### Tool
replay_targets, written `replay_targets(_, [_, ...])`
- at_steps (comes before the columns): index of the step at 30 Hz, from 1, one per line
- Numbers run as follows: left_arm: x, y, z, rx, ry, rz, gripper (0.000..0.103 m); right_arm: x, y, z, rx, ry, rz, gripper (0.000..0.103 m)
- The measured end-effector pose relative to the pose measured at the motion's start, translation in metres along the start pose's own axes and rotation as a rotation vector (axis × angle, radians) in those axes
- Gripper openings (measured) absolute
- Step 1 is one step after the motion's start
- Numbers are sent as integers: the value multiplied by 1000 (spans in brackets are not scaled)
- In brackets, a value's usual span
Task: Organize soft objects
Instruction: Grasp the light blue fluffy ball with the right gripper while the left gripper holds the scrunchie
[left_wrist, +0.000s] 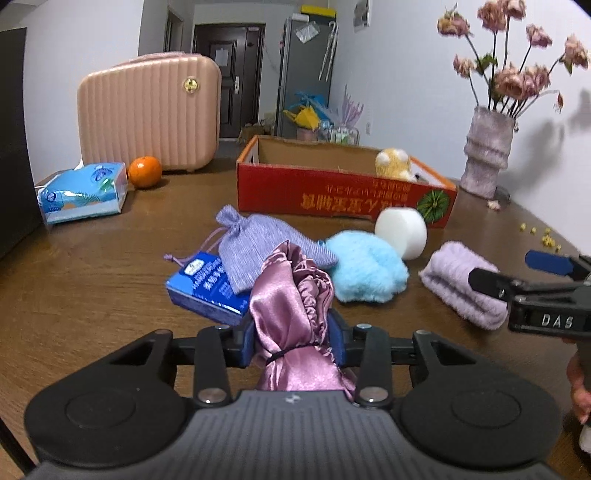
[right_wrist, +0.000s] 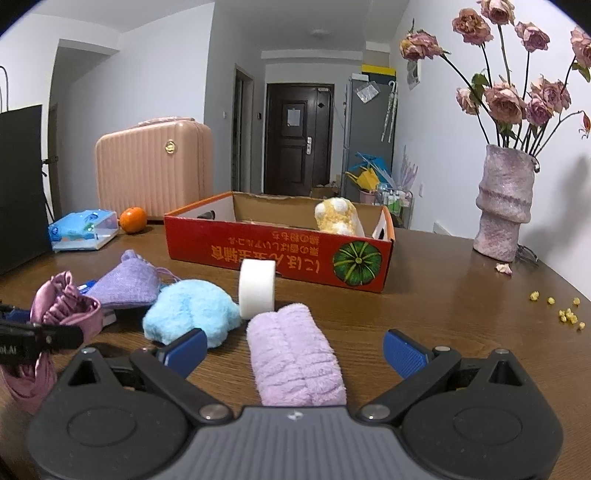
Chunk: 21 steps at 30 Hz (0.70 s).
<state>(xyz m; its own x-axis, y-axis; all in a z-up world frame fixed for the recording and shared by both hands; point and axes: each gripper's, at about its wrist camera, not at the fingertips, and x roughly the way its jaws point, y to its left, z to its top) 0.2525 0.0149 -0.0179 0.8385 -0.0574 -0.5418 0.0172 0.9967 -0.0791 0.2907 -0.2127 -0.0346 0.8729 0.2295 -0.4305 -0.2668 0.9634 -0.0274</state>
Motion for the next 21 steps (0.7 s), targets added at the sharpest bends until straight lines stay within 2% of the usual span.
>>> replay_targets(8, [-15,16,7,-39,-74,-30,39,-8,10,2,-24,-55,34,102])
replay_targets(21, [-17,48,18,-56,-101,11,39,10,49,12,-62,-1,152,99])
